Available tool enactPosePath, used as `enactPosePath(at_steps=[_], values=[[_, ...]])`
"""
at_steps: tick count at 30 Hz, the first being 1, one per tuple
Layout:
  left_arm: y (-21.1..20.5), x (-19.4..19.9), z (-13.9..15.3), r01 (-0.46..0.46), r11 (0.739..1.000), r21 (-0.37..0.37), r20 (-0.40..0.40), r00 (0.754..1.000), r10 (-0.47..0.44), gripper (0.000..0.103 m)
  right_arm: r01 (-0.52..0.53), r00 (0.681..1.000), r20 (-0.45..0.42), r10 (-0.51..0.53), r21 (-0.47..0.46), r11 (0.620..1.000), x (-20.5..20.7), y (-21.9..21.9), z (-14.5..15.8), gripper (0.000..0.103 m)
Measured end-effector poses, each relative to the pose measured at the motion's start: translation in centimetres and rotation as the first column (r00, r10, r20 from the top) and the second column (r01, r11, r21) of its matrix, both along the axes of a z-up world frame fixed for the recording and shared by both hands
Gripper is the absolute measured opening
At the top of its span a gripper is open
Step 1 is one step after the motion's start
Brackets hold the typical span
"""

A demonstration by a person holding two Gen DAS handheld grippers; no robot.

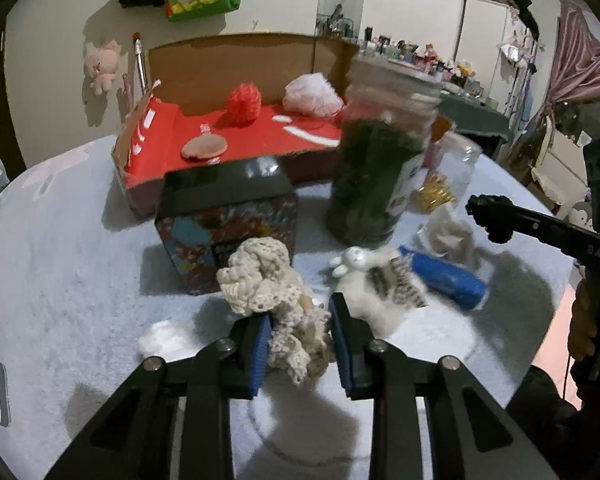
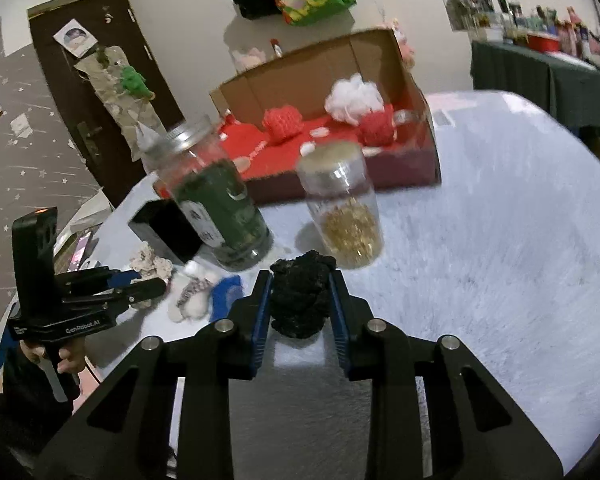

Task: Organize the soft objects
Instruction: 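Grasp the cream crocheted scrunchie with the left tool while the right tool grasps the black fluffy scrunchie, then carry both scrunchies over the red-lined box with both tools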

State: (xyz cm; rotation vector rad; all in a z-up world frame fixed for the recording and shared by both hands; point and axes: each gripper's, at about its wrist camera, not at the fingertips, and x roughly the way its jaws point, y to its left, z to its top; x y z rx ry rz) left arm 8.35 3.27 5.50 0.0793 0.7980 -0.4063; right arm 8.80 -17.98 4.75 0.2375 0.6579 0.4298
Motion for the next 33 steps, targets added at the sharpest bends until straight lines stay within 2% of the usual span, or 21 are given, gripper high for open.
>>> enactPosePath(at_steps=[6,14,33], values=[[-0.9,-0.7,1.8,0.053,0.997,-0.064,0.026,0.998,-0.051,0.030,-0.047,0.999,0.029,0.046,0.017,0.999,-0.7,0.9,1.5,0.026],[-3.0,0.1,2.2,0.112,0.987,-0.119,0.006,0.994,-0.112,0.030,-0.121,0.993,-0.005,0.121,0.033,0.992,0.1,3.3,1.0,0.026],[-3.4,0.8,1.6,0.119,0.982,-0.145,-0.012,0.992,-0.122,0.030,-0.145,0.989,-0.027,0.146,0.024,0.989,1.1,4.3,0.3,0.026]])
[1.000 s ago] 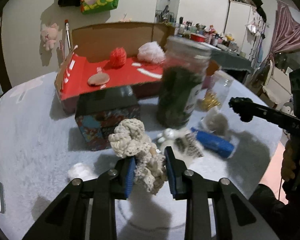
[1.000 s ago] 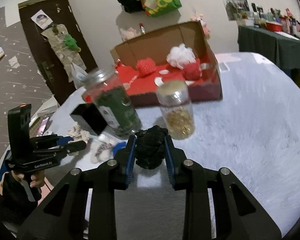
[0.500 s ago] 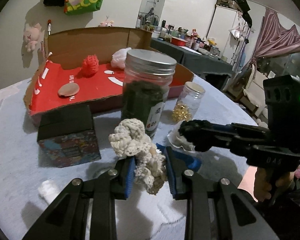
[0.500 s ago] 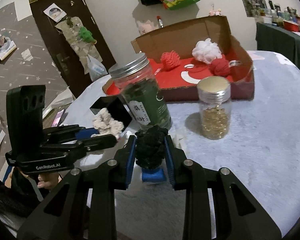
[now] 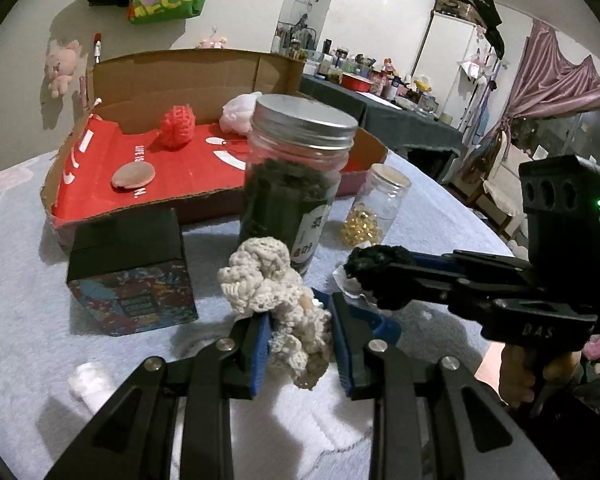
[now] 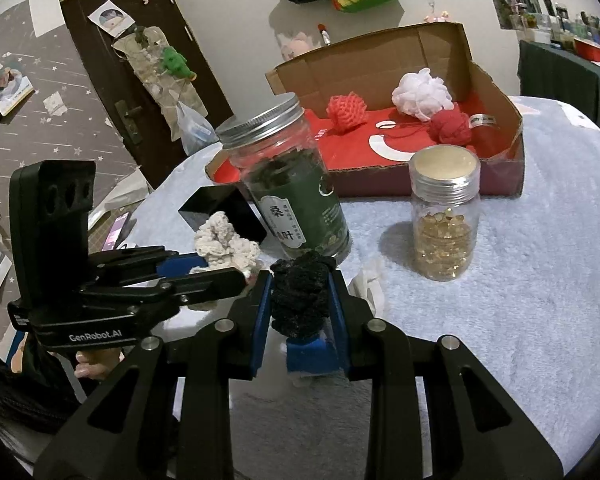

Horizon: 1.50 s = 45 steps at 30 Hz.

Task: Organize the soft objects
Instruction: 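Carry both scrunchies over the red-lined box with both tools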

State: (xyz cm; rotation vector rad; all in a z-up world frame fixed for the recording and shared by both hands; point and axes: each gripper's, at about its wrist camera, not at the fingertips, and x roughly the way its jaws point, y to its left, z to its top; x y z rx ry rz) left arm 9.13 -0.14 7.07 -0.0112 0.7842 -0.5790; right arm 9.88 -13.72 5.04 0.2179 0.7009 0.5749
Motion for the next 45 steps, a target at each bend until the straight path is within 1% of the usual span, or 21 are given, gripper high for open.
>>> enactPosePath(at_steps=[5,13,21,26,30,38,42,45], values=[[1.5,-0.4,0.2,-0.020,1.000,-0.003,-0.002,1.000,0.020,0.030,0.030,1.000,0.007,-0.029,-0.002,1.000,-0.2,-1.2,0.1,0.026],[4.7,-1.0,0.9,-0.093,0.996,0.005,-0.004,0.996,0.093,0.030,0.100,0.995,-0.011,-0.100,0.014,0.995,-0.5,-4.2,-0.1,0.026],[8.5,-0.9,0.7,-0.184,0.983,0.029,-0.035,0.982,0.185,0.030,0.145,0.989,-0.031,-0.145,0.009,0.989,-0.2,-6.1,-0.4,0.026],[10.4,-0.1,0.3,-0.230,0.971,0.063,-0.042,0.972,0.233,0.030,0.159,0.987,-0.038,-0.159,-0.016,0.987,0.0,-6.9,-0.7,0.026],[11.5,0.7,0.0,-0.234,0.969,0.080,-0.043,0.970,0.238,0.030,0.165,0.985,-0.034,-0.167,-0.052,0.985,0.5,-7.7,-0.8,0.026],[12.9,3.2,-0.7,-0.190,0.979,0.075,-0.044,0.980,0.193,0.030,0.172,0.984,-0.031,-0.177,-0.116,0.978,2.8,-9.8,-0.5,0.026],[13.1,4.3,-0.1,-0.164,0.985,0.051,-0.037,0.985,0.166,0.030,0.158,0.986,-0.030,-0.162,-0.104,0.982,4.0,-10.5,0.2,0.026],[13.1,5.1,0.7,-0.150,0.987,0.053,-0.022,0.988,0.152,0.030,0.151,0.988,-0.018,-0.154,-0.108,0.983,5.1,-10.7,1.0,0.026]])
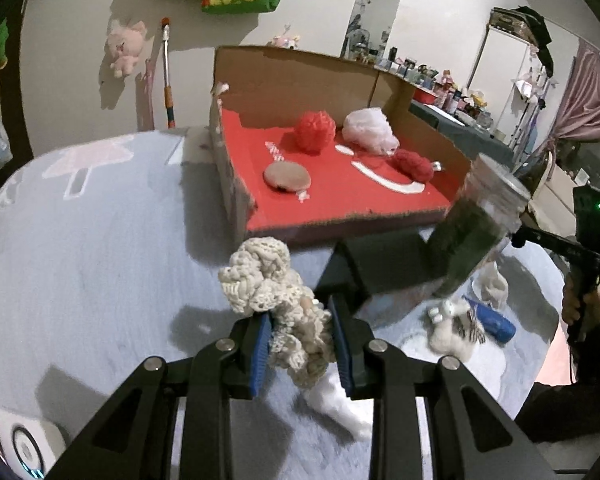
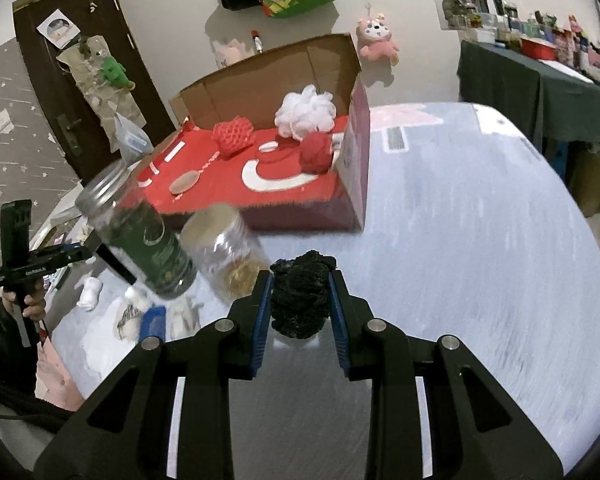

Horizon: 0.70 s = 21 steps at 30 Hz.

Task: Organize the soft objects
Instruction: 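Carry both scrunchies over the red-lined box with both tools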

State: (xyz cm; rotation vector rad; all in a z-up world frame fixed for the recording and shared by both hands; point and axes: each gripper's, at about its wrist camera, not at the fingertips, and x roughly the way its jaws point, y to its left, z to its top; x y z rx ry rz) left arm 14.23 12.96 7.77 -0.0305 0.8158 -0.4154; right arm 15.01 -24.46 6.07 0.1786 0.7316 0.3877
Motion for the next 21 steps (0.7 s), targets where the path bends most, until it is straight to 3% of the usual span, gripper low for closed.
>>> enactPosePath(at_steps=[11,21], values=[[-2.7,5.9,3.6,0.094,0.994,0.055,0.022,0.995,-0.095,0.030,-0.089,0.995,0.032,0.090,-0.034,0.995,5.4,2.1,3.7,0.026],[-9.0,13.0,4.4,0.204,0.977,0.064,-0.108,0.975,-0.196,0.030,-0.249,0.967,-0.080,0.243,-0.083,0.965,14.1,8.1,5.3,0.026]])
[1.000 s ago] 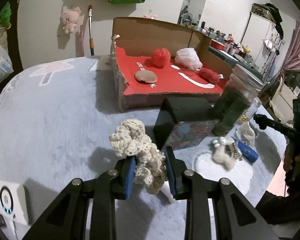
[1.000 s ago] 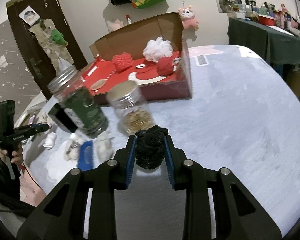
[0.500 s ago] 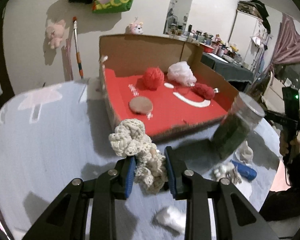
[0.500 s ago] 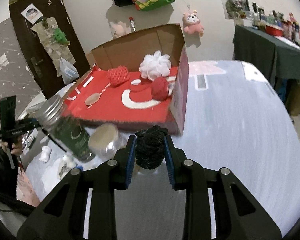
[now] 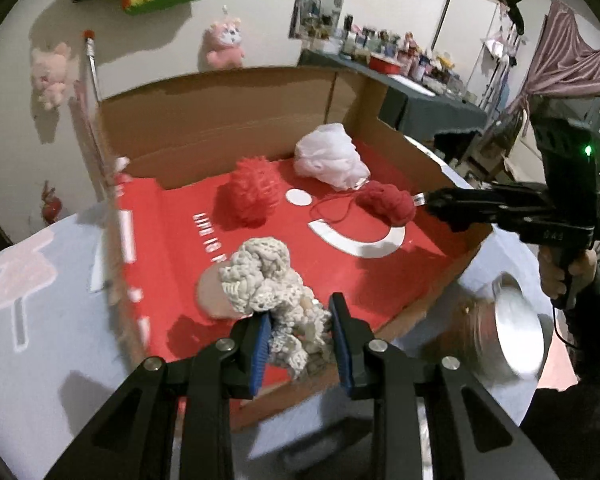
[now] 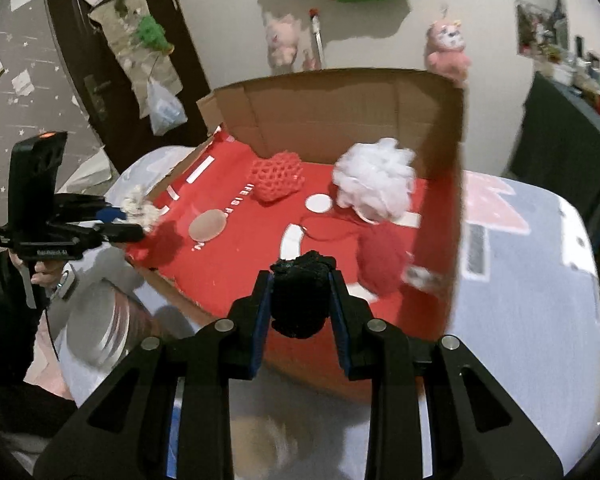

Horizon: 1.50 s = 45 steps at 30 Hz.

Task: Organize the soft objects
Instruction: 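Carry both scrunchies over the red-lined box with both tools, then open both tools to release the scrunchies into the box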

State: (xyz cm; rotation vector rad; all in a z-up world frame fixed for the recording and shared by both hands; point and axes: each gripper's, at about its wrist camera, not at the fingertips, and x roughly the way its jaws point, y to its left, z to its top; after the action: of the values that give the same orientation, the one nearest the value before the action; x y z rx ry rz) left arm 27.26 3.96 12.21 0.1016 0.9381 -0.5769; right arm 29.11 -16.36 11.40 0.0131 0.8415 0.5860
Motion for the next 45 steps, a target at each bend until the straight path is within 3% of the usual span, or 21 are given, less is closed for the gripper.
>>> enactPosePath(at_steps=[9,19,29,45], values=[[-4.5,4.7,-1.9,0.038,0.997,0.070,-0.092,0.995,-0.032,0.030,-0.056,0.983,-0.178,0.042,-0.077,0.995,7.0,4.5,-2.7,0.026],[-5.5,8.1,-4.0,0.024,0.994,0.109,-0.158,0.987,-0.007,0.031,-0.041,0.964,-0.266,0.005,-0.130,0.991,10.6,5.8,-4.9,0.027],[-5.7,9.6,-5.5,0.007,0.991,0.130,-0.167,0.986,0.015,0.033,-0.039,0.965,-0.260,-0.008,-0.174,0.984,11.6,6.3,-5.5,0.027],[-5.5,9.4,-5.6,-0.009,0.993,0.121,-0.166,0.986,0.029,0.039,-0.047,0.974,-0.227,-0.004,-0.218,0.975,11.4,6.8,-5.4,0.030]])
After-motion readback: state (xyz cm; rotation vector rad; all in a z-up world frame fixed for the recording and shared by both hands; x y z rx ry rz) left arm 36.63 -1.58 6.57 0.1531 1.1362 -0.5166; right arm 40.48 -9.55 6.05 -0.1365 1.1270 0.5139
